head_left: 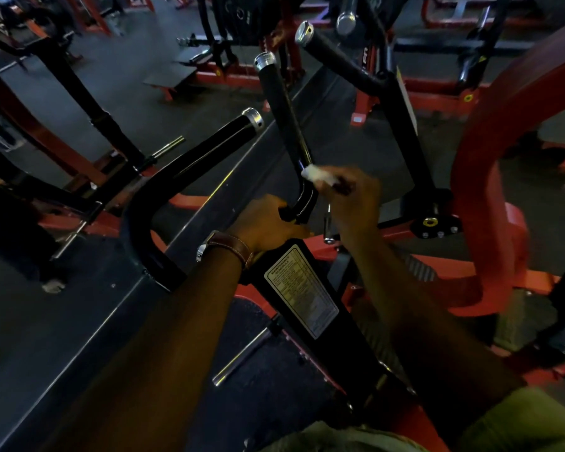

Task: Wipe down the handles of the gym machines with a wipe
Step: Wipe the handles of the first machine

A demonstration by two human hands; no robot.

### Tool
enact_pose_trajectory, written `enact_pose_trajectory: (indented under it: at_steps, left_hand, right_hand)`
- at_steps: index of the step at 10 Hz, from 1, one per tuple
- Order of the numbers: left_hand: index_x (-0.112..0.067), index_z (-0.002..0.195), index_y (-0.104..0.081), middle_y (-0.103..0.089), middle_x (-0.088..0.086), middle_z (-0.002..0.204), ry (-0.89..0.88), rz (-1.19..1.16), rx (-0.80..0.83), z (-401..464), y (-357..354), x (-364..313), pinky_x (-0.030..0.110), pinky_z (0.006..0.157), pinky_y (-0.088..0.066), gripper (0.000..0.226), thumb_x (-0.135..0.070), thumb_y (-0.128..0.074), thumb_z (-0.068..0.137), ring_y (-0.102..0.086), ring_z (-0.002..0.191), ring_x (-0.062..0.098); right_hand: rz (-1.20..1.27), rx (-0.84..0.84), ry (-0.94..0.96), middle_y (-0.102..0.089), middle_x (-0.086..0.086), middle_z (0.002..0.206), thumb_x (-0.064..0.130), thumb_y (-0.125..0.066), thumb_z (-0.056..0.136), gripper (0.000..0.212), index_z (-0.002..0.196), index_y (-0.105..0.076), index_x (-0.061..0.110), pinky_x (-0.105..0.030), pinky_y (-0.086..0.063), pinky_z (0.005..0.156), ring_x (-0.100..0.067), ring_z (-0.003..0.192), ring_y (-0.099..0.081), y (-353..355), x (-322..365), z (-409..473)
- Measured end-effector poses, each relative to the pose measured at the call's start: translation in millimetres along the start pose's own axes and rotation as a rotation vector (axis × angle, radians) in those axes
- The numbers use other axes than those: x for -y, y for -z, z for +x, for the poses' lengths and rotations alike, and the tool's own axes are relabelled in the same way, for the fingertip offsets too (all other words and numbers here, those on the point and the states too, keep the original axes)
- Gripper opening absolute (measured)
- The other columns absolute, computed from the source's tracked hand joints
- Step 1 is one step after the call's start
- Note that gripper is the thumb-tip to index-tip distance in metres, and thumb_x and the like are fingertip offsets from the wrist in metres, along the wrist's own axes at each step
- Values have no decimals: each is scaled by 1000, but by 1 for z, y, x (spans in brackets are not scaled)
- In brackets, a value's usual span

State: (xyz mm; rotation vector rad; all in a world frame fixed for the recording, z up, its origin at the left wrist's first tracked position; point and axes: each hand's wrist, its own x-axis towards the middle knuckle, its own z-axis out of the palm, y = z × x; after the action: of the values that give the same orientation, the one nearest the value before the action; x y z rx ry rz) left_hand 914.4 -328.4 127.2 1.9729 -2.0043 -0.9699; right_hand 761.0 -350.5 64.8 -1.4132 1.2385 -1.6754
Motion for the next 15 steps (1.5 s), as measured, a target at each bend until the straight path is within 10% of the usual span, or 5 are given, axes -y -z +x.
enact_pose_trajectory:
  at_steps: [3,6,9,11,15]
  left_hand:
    - [-18,83,-69,-70,0,80,6,20,3,2,0,0,25,58,-50,27,-40,-83,75,-66,67,11]
    - [-20,103,-72,-69,-7,93,-91,98,76,6,2,4,24,70,-45,33,-45,-76,81,-64,85,12]
    - [-33,83,-63,-61,-17,78,-80,-95,26,2,3,6,18,56,-38,24,-38,-85,74,-57,72,-2]
    - [-22,84,-69,-68,-6,80,-73,-40,40,7,1,8,20,60,-45,20,-34,-84,76,-65,75,10]
    - [-18,99,-73,-71,-3,95,-24,-47,49,6,2,5,19,58,-44,36,-43,-83,75,-61,76,4]
  right_hand:
    - [-800,337,489,-61,-15,105,5,-52,93,21,105,-70,4,-42,-49,80,-29,97,-55,-22,38,44]
    - [-1220,613,428,-51,-15,92,9,-47,97,20,106,-62,-1,-35,-35,71,-36,100,-58,-23,73,15]
    - [-1070,530,428,-54,-13,124,15,-32,101,38,135,-47,11,-37,-37,74,-33,106,-55,-36,77,40]
    - [-868,398,500,-61,-12,113,12,-53,90,19,97,-70,6,-33,-56,76,-24,100,-63,-3,37,-9]
    - [-441,-30,223,-67,-8,97,32,-61,96,30,97,-69,3,3,-36,72,-11,87,-59,-39,40,62]
